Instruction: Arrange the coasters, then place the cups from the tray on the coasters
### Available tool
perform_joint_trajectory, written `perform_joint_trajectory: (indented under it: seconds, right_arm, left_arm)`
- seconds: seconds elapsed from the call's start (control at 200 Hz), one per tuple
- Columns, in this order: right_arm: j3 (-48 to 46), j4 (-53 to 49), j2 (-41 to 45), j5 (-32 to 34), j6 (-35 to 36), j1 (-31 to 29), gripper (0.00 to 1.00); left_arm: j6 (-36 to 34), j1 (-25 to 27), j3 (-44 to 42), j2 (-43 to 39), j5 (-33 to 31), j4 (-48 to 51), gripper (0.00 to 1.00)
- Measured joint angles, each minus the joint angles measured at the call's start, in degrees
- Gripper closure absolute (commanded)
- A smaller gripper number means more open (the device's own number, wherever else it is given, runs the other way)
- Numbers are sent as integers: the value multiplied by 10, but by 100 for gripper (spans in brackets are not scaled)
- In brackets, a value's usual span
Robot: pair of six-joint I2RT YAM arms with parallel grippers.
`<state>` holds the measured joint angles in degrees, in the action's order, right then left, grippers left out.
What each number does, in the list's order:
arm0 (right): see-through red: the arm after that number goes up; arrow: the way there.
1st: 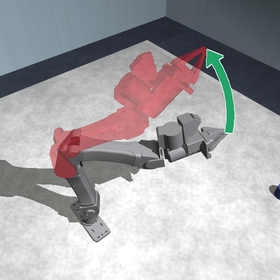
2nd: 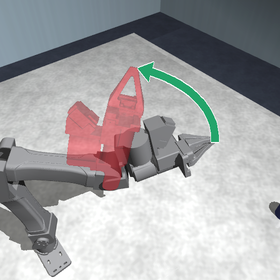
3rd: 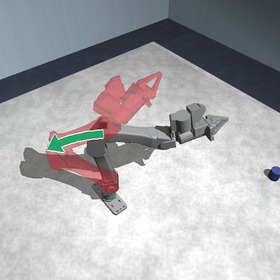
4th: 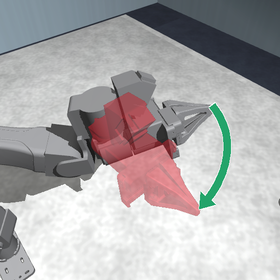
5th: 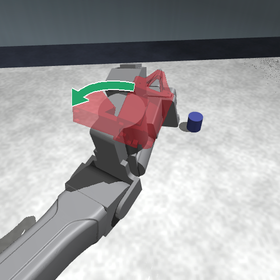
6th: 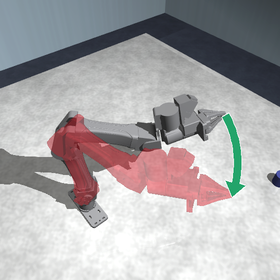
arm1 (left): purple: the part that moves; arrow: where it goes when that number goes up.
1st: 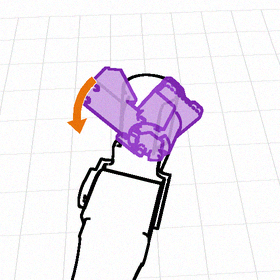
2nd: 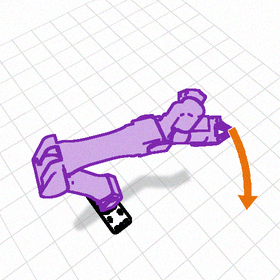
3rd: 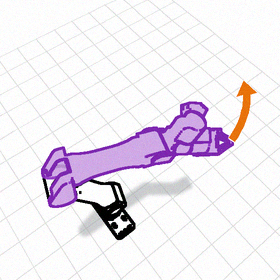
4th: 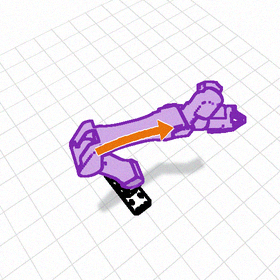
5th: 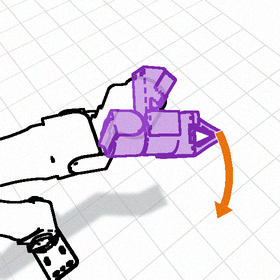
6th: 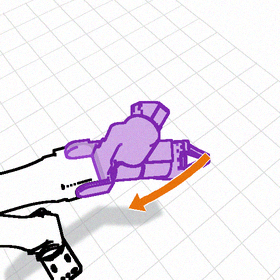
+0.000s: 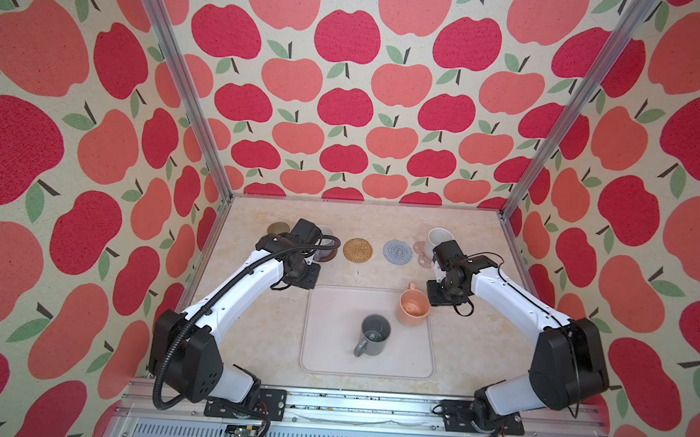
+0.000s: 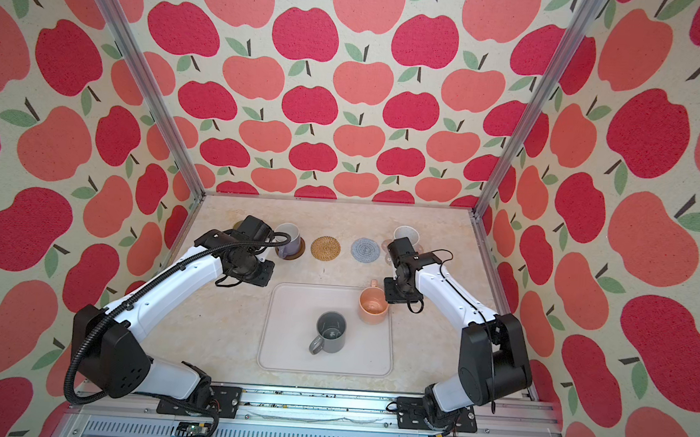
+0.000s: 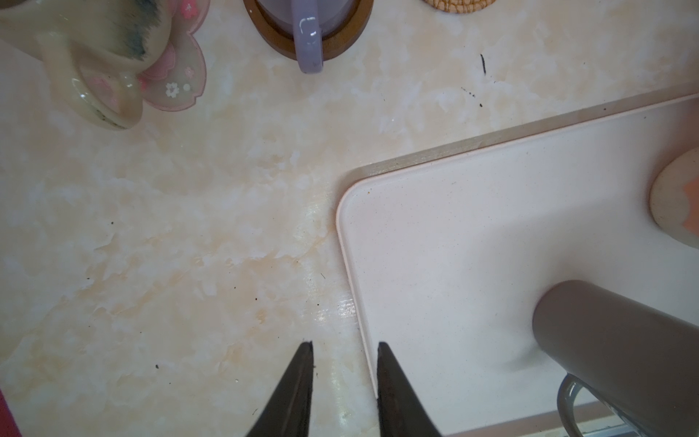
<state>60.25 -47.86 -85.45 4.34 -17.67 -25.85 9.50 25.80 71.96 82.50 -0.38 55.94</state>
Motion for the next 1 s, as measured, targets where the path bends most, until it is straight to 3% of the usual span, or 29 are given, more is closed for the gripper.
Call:
perform_joint_trajectory:
  seconds: [0.235, 0.71, 1.001]
  right_arm:
    - [-36, 22, 23, -28, -29, -8, 60]
    - [-36, 68, -27, -56, -72, -113, 61]
    - [-17, 58, -16, -38, -65, -115, 60]
  left_arm:
    - [0, 3, 0, 0, 0, 0, 69]
    - [0, 7, 0, -2, -2, 0, 69]
    - [0, 7, 0, -9, -2, 0, 69]
